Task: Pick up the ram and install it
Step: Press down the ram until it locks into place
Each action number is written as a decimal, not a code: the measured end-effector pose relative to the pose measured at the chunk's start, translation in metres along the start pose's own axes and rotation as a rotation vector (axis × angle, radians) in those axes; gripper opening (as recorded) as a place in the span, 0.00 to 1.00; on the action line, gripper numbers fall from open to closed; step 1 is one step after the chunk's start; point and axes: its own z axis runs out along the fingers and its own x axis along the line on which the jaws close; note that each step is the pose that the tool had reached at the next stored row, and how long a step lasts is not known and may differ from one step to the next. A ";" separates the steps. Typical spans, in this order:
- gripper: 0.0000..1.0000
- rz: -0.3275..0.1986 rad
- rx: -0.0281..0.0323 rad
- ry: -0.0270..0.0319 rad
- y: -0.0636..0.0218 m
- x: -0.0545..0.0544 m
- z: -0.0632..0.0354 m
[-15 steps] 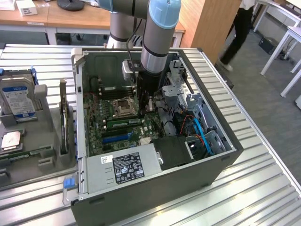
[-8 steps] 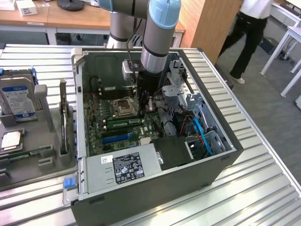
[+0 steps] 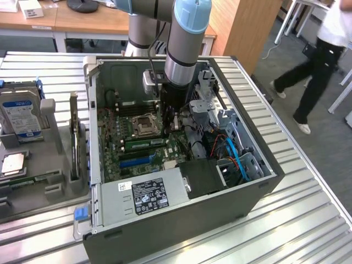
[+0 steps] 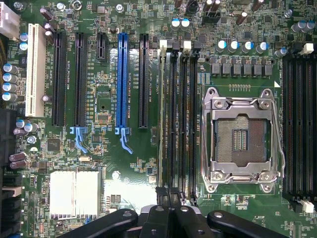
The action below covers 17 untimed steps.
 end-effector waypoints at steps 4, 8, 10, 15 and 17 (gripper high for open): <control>0.10 0.000 -0.0001 0.0001 0.0000 0.000 0.0000; 0.10 0.000 0.0000 0.0001 0.0000 0.000 0.0000; 0.10 0.000 0.0000 0.0000 0.0000 0.000 0.0000; 0.10 0.000 0.0000 0.0000 0.0000 0.000 0.0000; 0.10 0.000 0.0000 0.0000 0.0000 0.000 0.0000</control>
